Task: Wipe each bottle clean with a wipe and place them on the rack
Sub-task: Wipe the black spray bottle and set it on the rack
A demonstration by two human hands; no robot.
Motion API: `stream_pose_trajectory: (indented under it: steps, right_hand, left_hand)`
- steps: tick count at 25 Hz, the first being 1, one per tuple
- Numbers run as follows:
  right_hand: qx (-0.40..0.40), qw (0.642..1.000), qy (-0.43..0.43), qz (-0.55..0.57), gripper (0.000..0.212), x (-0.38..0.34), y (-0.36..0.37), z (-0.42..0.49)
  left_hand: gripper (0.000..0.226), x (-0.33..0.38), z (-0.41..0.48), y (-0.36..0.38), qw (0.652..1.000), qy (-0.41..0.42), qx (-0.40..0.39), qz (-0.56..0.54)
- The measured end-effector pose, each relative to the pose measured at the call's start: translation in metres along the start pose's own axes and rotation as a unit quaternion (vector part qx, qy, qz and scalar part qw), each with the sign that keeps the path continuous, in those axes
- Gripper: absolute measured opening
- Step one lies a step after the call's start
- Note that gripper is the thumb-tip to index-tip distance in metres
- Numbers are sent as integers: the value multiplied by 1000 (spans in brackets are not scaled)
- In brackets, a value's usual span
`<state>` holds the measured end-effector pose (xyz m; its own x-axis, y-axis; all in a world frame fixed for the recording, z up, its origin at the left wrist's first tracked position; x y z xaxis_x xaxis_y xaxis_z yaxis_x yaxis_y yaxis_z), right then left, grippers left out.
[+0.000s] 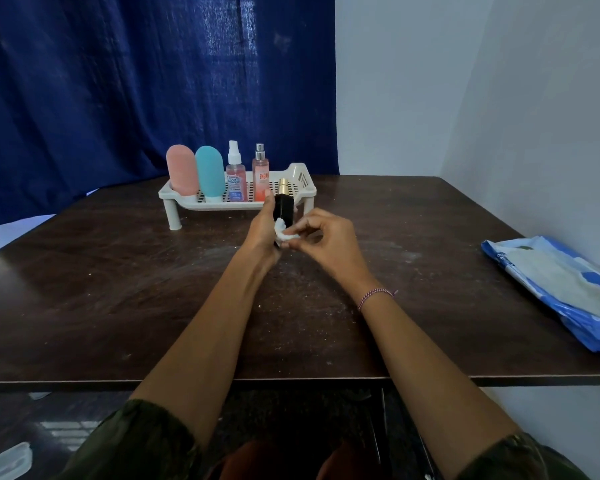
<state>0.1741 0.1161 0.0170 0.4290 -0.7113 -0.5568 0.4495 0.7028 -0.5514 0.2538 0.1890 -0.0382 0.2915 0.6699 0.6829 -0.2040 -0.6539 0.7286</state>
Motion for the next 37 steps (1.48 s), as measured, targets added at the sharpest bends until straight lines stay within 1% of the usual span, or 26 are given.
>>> stream_pose_trajectory:
  steps: [1,3,5,7,9,11,13,14,16,17,19,21,22,23,25,27,30,32,34,35,37]
  right_hand:
    - [2,1000,-4,-13,21,0,-1,0]
    - [17,1000,2,-27,21,2,-6,0]
    - [45,998,24,-27,20,8,-14,1]
    - [78,996,43,-26,20,13,-21,2]
    - [111,992,45,-36,20,14,-29,2]
    - [159,985,48,-44,20,16,-42,1]
    - [209,975,60,-47,20,20,-56,-2]
    - [214,974,57,-51,21,19,-59,-2]
    - [183,978,14,-98,21,9,-52,-1]
    - [158,978,-17,-134,21,1,-45,0]
    - [99,974,-58,-195,24,-7,-28,1]
    - [44,971,-47,-232,29,-5,-14,4]
    - [30,965,-36,-257,31,-3,-12,5]
    - [23,956,-29,-290,32,-2,-11,6]
    - [11,936,-39,-350,34,-7,-9,6]
    - [-3,931,-51,-361,34,-10,-6,6]
    - [-6,947,-13,-321,28,-3,-8,5]
    - [-7,960,43,-277,26,11,-13,5]
    - [-16,970,104,-217,32,26,-17,3]
    - [-16,972,122,-200,33,30,-18,1]
    - [-6,975,122,-186,32,31,-21,0]
  left_hand:
    - [36,1,0,2,999,4,-13,37]
    - [36,1,-2,8,988,15,-49,144]
    - [43,0,-3,13,964,29,-79,253]
    - [53,-1,-4,19,934,48,-109,336]
    - [57,-1,-5,23,910,70,-125,388]
    - [59,0,-5,24,891,93,-120,428]
    - [62,-1,-6,23,879,102,-110,453]
    - [64,-1,-6,22,875,103,-104,462]
    - [66,1,-4,19,857,113,-82,495]
    - [64,5,-3,17,839,127,-65,525]
    - [57,16,-2,14,778,166,-28,605]
    - [53,24,-3,14,713,200,2,672]
    - [53,27,-4,15,690,217,11,690]
    - [53,29,-7,16,675,236,17,699]
    - [52,34,-12,21,655,274,19,703]
    - [55,36,-16,25,633,297,17,715]
    - [55,36,-21,29,602,311,9,736]
    - [53,36,-27,36,580,332,4,744]
    - [50,33,-34,45,558,352,-6,752]
    - [49,31,-36,48,556,358,-9,750]
    - [47,31,-39,51,556,369,-8,745]
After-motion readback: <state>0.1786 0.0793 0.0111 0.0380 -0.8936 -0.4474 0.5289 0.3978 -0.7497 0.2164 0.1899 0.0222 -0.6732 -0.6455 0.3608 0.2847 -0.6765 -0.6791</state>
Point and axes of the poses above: each hand's wrist, its own z-axis towards the middle knuckle, its own y-axis out of the palm, x = y × z, the point moved 10 cm from there along z, towards the middle knuckle, and after that the axes turned 9 degrees about -z, right-handed, at the moved point
